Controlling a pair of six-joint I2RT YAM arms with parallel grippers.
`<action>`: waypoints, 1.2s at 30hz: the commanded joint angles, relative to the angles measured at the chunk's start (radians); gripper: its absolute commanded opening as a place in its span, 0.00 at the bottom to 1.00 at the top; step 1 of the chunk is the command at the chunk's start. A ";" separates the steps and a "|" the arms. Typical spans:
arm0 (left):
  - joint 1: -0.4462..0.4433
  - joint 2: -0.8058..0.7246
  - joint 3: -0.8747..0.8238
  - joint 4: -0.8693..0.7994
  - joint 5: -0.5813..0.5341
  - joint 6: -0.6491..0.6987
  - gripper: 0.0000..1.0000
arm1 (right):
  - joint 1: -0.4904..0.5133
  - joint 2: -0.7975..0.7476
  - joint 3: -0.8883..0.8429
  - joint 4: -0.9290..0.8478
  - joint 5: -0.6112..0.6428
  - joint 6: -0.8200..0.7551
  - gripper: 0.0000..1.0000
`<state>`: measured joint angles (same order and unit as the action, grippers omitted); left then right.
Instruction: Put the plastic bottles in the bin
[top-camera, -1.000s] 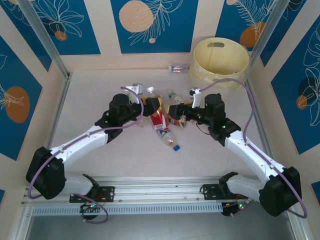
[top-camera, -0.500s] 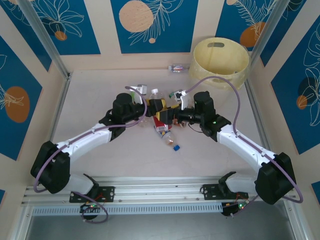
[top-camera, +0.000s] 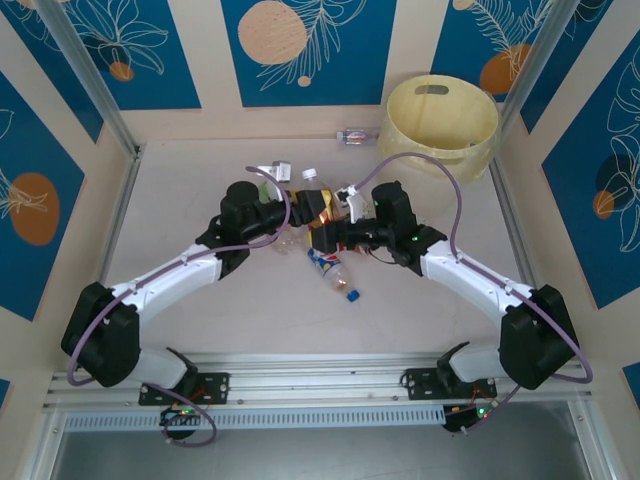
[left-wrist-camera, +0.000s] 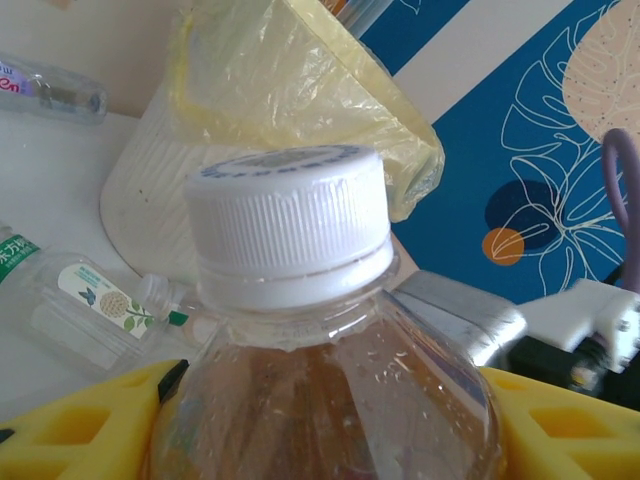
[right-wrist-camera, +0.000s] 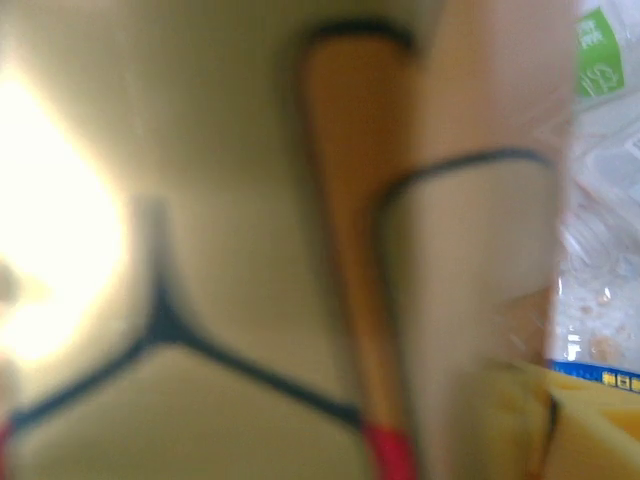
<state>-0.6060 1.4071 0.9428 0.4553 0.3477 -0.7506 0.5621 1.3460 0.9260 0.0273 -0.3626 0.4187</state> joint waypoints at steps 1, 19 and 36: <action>0.008 -0.019 0.025 0.028 0.017 -0.005 0.52 | 0.004 -0.007 0.015 0.045 0.003 0.003 0.76; 0.007 -0.104 -0.039 -0.006 -0.051 -0.012 1.00 | -0.032 -0.006 0.068 -0.106 0.237 -0.042 0.49; 0.015 -0.328 -0.241 -0.193 -0.375 0.122 1.00 | -0.219 -0.068 0.406 -0.347 0.496 -0.073 0.46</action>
<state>-0.5995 1.1027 0.7303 0.2947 0.0425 -0.6621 0.3786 1.3106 1.2388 -0.2642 0.0669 0.3794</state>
